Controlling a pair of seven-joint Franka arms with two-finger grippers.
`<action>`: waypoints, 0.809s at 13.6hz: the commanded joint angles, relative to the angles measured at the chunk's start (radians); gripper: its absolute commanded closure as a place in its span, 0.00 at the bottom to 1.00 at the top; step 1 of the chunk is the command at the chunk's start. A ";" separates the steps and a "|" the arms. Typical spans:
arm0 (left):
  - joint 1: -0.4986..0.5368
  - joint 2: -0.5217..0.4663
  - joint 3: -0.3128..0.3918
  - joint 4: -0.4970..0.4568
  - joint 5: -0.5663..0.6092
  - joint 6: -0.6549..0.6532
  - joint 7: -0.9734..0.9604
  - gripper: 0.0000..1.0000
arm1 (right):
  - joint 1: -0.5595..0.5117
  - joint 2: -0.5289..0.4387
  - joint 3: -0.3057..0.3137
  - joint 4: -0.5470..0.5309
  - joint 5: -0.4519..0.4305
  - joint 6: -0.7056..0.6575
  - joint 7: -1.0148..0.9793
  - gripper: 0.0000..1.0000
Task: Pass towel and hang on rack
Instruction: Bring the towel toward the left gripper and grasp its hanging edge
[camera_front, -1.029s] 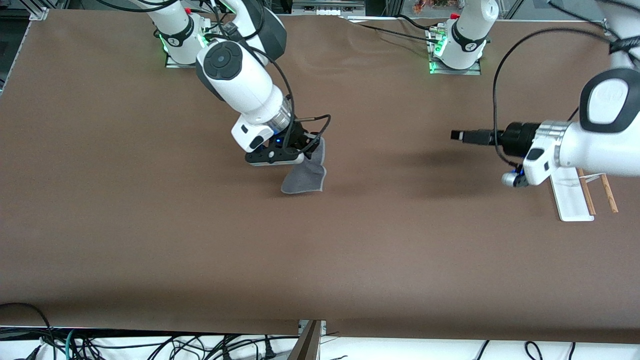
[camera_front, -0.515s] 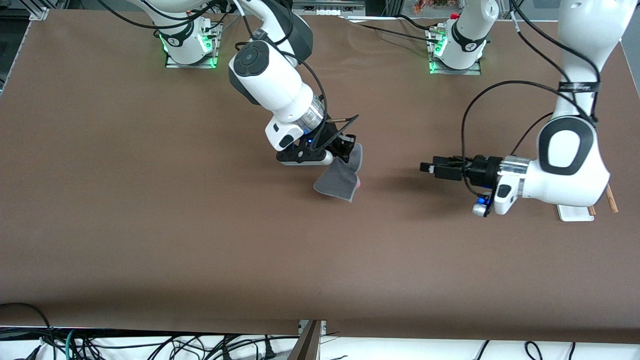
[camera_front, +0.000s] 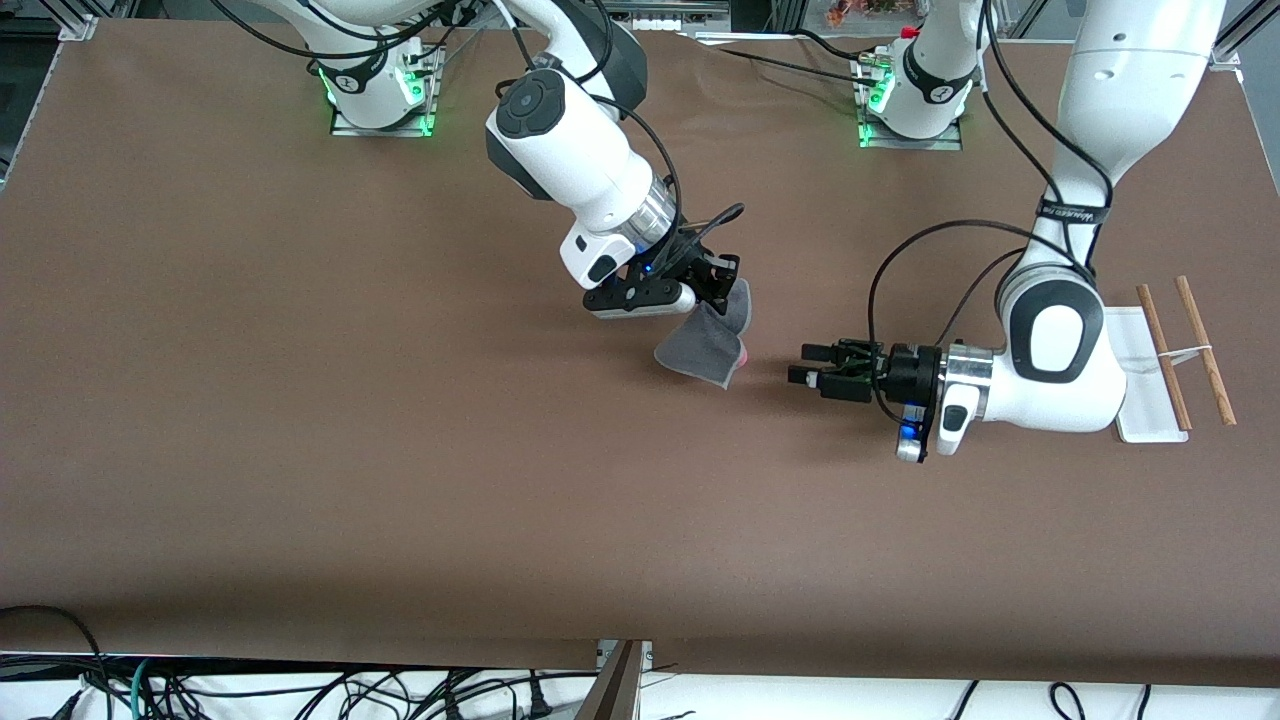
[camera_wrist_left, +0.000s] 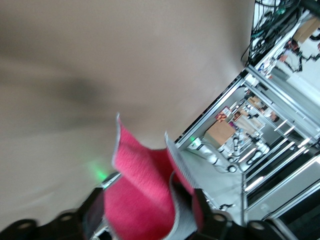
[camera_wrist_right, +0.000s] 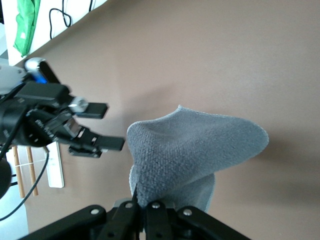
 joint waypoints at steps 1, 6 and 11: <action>-0.019 0.123 0.008 0.207 -0.063 0.000 -0.192 0.29 | 0.013 0.022 -0.005 0.035 -0.004 0.012 0.013 1.00; -0.079 0.176 0.008 0.279 -0.055 0.053 -0.252 0.31 | 0.011 0.022 -0.007 0.035 -0.004 0.013 0.009 1.00; -0.103 0.197 0.010 0.279 -0.049 0.054 -0.255 0.33 | 0.011 0.022 -0.007 0.035 -0.004 0.015 0.006 1.00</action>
